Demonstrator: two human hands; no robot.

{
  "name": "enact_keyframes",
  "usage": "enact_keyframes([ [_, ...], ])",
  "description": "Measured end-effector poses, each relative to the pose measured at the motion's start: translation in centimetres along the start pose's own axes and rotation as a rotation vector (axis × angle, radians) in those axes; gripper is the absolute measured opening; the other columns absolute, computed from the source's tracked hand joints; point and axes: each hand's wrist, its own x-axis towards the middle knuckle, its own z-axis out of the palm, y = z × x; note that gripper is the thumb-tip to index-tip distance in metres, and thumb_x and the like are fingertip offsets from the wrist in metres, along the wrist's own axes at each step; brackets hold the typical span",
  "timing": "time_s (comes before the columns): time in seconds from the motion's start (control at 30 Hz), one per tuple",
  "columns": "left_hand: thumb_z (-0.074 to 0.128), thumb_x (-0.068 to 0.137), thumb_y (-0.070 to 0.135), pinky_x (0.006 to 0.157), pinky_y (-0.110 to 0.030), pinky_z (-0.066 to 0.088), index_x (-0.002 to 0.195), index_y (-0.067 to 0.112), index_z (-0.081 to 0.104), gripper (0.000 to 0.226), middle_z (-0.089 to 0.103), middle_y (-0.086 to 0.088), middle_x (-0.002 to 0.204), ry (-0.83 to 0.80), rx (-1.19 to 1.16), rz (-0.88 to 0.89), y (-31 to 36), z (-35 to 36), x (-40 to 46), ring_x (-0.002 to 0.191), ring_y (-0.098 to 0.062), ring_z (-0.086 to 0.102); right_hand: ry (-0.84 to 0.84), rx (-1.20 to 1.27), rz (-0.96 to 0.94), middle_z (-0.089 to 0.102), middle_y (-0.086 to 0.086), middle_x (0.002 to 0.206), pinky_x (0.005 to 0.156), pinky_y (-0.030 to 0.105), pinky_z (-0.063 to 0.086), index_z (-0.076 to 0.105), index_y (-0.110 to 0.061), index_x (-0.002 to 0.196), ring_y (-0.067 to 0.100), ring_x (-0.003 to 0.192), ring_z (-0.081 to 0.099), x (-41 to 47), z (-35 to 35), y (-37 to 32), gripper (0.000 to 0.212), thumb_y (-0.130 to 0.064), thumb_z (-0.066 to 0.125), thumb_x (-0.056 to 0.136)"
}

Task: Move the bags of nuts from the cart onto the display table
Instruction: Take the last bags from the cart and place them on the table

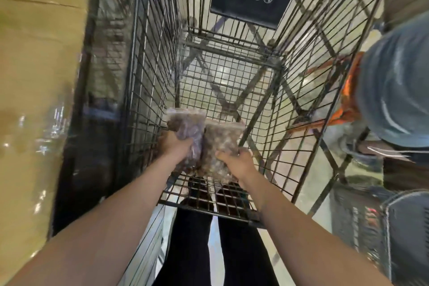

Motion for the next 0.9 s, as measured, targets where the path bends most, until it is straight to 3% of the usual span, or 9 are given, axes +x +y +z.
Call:
enact_keyframes([
  [0.1, 0.077, 0.086, 0.032, 0.071, -0.034, 0.055, 0.092, 0.023, 0.052, 0.028, 0.064, -0.005, 0.108, -0.028, -0.098, 0.035, 0.7, -0.3, -1.4, 0.094, -0.026, 0.066, -0.029, 0.060, -0.004, 0.065, 0.008, 0.113, 0.048, 0.020, 0.056, 0.046, -0.006, 0.131, 0.016, 0.078, 0.069, -1.2, -0.3, 0.0, 0.055, -0.014, 0.080, 0.088],
  [0.2, 0.083, 0.080, 0.031, 0.073, -0.042, 0.062, 0.112, 0.019, 0.055, 0.045, 0.067, -0.003, 0.109, -0.103, -0.261, 0.006, 1.2, -2.2, -3.9, 0.092, -0.025, 0.071, -0.024, 0.094, -0.022, 0.070, 0.010, 0.105, 0.075, 0.045, 0.065, 0.047, -0.004, 0.131, 0.033, 0.090, 0.076, -3.1, -1.7, -0.6, 0.060, -0.011, 0.082, 0.084],
  [0.33, 0.085, 0.077, 0.022, 0.076, -0.047, 0.063, 0.117, 0.016, 0.060, 0.048, 0.076, -0.008, 0.101, -0.243, -0.532, -0.063, 1.4, -5.7, -8.1, 0.086, -0.028, 0.076, -0.090, 0.172, -0.080, 0.077, 0.015, 0.111, 0.086, 0.059, 0.061, 0.050, -0.006, 0.136, 0.041, 0.099, 0.076, -7.1, -4.7, -1.6, 0.093, -0.025, 0.099, 0.059],
  [0.43, 0.082, 0.078, 0.019, 0.061, -0.040, 0.063, 0.113, 0.010, 0.065, 0.040, 0.079, -0.009, 0.092, -0.380, -0.693, -0.098, 2.1, -8.8, -11.8, 0.077, -0.026, 0.077, -0.140, 0.208, -0.166, 0.078, 0.014, 0.109, 0.070, 0.042, 0.065, 0.058, -0.006, 0.125, 0.029, 0.090, 0.079, -11.4, -7.4, -3.1, 0.058, -0.010, 0.089, 0.076],
  [0.5, 0.082, 0.076, 0.016, 0.050, -0.034, 0.061, 0.119, 0.002, 0.064, 0.048, 0.079, -0.012, 0.093, -0.437, -0.746, -0.048, 2.4, -10.5, -14.1, 0.069, -0.025, 0.075, -0.148, 0.218, -0.210, 0.079, 0.014, 0.105, 0.069, 0.041, 0.065, 0.061, -0.004, 0.123, 0.029, 0.087, 0.079, -14.1, -9.1, -4.1, 0.047, -0.005, 0.084, 0.081],
  [0.6, 0.081, 0.070, 0.009, 0.054, -0.039, 0.063, 0.126, -0.002, 0.059, 0.061, 0.074, -0.020, 0.103, -0.484, -0.835, 0.078, 2.5, -11.9, -18.0, 0.072, -0.027, 0.075, -0.212, 0.227, -0.266, 0.078, 0.017, 0.111, 0.092, 0.060, 0.058, 0.063, -0.005, 0.128, 0.037, 0.101, 0.076, -17.4, -10.8, -4.9, 0.052, -0.009, 0.085, 0.080],
  [0.7, 0.078, 0.071, -0.002, 0.068, -0.046, 0.063, 0.132, 0.009, 0.055, 0.066, 0.071, -0.021, 0.117, -0.514, -0.921, 0.207, 2.3, -12.6, -21.4, 0.092, -0.034, 0.074, -0.268, 0.246, -0.303, 0.076, 0.016, 0.118, 0.095, 0.070, 0.052, 0.059, -0.015, 0.131, 0.040, 0.107, 0.073, -19.9, -11.9, -5.6, 0.070, -0.006, 0.088, 0.067],
  [0.8, 0.070, 0.073, -0.009, 0.074, -0.046, 0.062, 0.139, 0.006, 0.049, 0.071, 0.066, -0.025, 0.127, -0.484, -1.042, 0.328, 2.0, -12.7, -24.3, 0.100, -0.036, 0.073, -0.355, 0.228, -0.349, 0.075, 0.016, 0.121, 0.100, 0.070, 0.049, 0.054, -0.020, 0.135, 0.040, 0.109, 0.072, -21.7, -12.5, -6.7, 0.083, 0.001, 0.086, 0.062],
  [0.9, 0.067, 0.075, -0.014, 0.084, -0.057, 0.059, 0.140, 0.006, 0.050, 0.070, 0.066, -0.024, 0.128, -0.423, -1.156, 0.374, 1.3, -12.7, -27.4, 0.108, -0.042, 0.069, -0.427, 0.172, -0.371, 0.073, 0.016, 0.125, 0.098, 0.066, 0.052, 0.048, -0.022, 0.142, 0.039, 0.108, 0.073, -23.1, -12.7, -7.9, 0.091, 0.005, 0.086, 0.065],
])
